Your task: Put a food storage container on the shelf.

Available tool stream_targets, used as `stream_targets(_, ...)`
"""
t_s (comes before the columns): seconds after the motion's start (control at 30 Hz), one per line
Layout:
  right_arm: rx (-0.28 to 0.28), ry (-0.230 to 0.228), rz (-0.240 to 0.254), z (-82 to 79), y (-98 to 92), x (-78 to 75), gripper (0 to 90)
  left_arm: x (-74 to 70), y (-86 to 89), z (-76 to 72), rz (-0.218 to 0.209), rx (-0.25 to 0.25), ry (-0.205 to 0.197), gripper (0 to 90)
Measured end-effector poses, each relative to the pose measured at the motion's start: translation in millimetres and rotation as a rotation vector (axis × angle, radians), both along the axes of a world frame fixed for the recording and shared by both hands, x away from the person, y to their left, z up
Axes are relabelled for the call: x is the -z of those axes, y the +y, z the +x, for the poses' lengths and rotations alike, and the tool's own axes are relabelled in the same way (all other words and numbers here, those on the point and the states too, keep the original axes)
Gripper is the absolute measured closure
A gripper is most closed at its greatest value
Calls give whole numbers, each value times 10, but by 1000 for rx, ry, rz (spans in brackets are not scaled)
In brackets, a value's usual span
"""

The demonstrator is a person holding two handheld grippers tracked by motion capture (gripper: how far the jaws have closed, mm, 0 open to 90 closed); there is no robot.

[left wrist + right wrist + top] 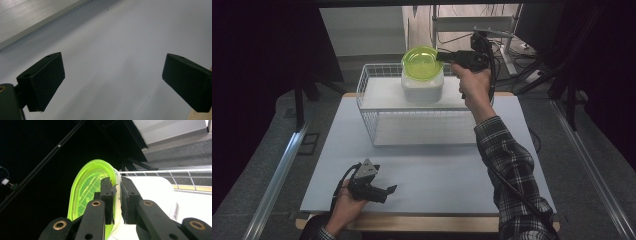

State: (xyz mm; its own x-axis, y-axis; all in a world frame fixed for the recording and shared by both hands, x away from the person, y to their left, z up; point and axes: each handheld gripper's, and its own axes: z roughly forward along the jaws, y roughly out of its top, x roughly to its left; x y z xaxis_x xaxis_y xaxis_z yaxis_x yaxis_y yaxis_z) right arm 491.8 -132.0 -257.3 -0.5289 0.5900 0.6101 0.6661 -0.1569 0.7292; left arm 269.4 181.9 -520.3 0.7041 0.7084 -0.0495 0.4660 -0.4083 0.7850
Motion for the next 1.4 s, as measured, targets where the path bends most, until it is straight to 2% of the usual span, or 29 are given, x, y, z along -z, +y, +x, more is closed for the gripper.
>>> stream_targets(0.1, 26, 12, -16, 15, 16, -4, 800, 1, -2, 0, -4, -1, 0, 41)
stream_targets(0.17, 45, 4, -54, 9, 41, -22, 792, 2, -2, 1, 1, 2, 1, 41)
stream_targets(0.37, 97, -9, -110, 15, 98, -40, 763, 2, -8, -1, 3, 2, 2, 41)
stream_targets(0.63, 126, -12, -117, 51, 101, -26, 724, 3, -11, -1, 5, 6, 2, 41)
stream_targets(0.77, 120, -22, -105, 54, 87, -24, 653, 3, -12, -1, 6, 6, 1, 41)
stream_targets(0.87, 112, -44, -102, 46, 79, -39, 540, 1, -11, -2, 5, 5, 0, 41)
stream_targets(0.97, 86, -59, -110, 40, 82, -40, 441, 2, -11, -1, 5, 5, 1, 41)
stream_targets(1.13, 26, -95, -152, 14, 89, -9, 267, 3, -13, -2, 8, 6, 1, 40)
stream_targets(1.4, -29, -170, -202, -130, 31, 42, 195, 3, -14, -1, 9, 7, 0, 40)
